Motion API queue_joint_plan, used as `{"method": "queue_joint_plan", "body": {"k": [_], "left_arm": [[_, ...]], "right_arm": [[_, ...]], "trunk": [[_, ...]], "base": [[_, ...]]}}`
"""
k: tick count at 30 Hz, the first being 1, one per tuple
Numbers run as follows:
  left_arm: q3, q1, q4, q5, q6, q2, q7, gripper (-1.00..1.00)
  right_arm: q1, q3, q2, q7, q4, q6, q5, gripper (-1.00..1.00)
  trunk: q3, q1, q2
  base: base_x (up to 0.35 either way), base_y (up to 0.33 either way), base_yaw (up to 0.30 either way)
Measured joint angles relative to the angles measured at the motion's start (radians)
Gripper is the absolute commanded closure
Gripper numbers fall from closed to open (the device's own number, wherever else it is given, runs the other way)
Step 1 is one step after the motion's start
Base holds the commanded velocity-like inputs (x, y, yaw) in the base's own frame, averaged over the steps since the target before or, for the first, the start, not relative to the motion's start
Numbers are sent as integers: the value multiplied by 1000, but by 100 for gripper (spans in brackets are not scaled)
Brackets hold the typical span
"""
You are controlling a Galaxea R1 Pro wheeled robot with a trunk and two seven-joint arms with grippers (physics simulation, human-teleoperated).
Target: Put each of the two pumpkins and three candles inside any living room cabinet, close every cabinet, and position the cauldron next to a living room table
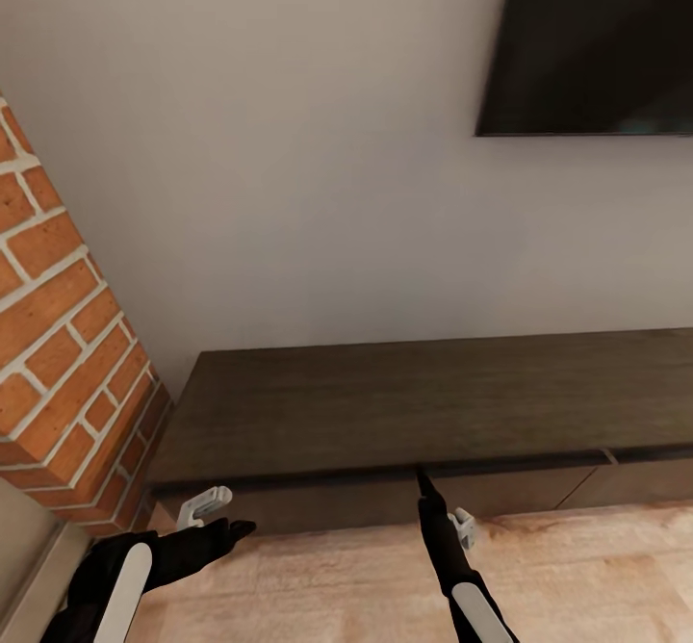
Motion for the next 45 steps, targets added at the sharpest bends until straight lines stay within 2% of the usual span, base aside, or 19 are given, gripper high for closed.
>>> {"method": "queue_joint_plan", "body": {"k": [42, 45], "left_arm": [[0, 0, 0, 1, 0, -1, 0, -100], [0, 1, -1, 0, 0, -1, 0, -100]], "right_arm": [[0, 0, 0, -2, 0, 2, 0, -100], [0, 0, 0, -2, 0, 2, 0, -100]], "trunk": [[0, 0, 0], [-9, 12, -21]], "base": [[15, 0, 0], [0, 0, 0]]}}
